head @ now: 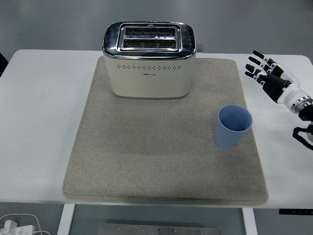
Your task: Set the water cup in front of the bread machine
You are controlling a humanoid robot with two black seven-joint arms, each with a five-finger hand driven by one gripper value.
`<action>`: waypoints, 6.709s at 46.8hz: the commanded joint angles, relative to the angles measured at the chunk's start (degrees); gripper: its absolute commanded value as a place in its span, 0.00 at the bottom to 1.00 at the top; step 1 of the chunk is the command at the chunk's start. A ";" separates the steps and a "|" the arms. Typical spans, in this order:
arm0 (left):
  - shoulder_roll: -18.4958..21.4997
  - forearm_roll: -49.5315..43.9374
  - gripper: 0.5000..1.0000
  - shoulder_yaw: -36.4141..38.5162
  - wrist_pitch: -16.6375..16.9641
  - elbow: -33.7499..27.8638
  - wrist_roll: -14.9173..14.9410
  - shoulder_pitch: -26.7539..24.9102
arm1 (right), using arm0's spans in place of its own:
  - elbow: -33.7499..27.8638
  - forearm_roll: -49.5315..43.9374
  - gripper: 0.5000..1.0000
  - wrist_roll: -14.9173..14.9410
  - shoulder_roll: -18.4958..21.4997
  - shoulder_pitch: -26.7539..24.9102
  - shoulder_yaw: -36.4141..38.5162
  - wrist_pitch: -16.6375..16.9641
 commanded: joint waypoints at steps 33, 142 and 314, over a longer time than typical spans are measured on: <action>0.00 0.02 1.00 0.00 0.00 0.00 0.00 0.09 | 4.65 -9.14 0.86 13.04 -13.31 -7.82 0.10 10.50; 0.00 0.11 1.00 0.18 0.00 -0.09 0.00 0.01 | 30.75 -22.06 0.81 18.08 -13.40 -24.09 0.98 -4.61; 0.00 0.20 1.00 0.09 0.00 -0.35 0.00 -0.08 | 26.80 -27.51 0.00 18.08 7.69 -11.96 -0.69 -16.57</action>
